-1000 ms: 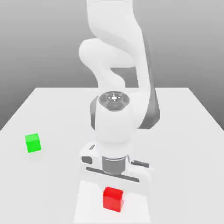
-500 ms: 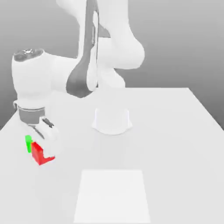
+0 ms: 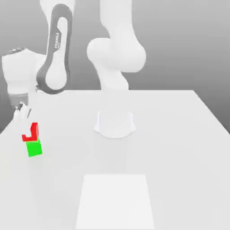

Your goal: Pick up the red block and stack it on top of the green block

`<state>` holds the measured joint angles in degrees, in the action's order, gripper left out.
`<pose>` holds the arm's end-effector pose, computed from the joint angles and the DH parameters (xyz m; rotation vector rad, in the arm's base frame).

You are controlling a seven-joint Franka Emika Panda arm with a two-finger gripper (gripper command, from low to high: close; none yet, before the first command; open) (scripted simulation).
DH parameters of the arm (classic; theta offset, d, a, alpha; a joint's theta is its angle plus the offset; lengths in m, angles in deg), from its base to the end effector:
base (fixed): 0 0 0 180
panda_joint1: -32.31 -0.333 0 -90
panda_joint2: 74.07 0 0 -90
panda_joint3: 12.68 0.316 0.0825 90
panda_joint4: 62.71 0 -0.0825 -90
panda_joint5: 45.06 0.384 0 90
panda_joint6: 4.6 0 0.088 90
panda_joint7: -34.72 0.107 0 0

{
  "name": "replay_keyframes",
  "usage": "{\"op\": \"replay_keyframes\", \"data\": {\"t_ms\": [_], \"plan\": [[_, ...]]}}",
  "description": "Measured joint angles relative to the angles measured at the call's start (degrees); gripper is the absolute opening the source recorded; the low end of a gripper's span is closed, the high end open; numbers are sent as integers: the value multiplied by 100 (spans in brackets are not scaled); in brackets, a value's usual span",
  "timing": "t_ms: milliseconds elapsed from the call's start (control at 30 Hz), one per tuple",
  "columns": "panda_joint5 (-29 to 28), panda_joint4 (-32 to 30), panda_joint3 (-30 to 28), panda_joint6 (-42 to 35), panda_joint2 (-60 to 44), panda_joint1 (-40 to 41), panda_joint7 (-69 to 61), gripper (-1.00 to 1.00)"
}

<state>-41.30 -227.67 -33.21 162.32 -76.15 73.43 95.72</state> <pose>0.1603 -0.3094 0.1837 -1.4180 2.8010 -0.0010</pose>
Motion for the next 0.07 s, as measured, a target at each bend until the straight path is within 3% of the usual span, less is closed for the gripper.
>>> {"op": "replay_keyframes", "data": {"t_ms": [67], "plan": [[0, 0, 0, 0, 0, 0, 0, 100]]}}
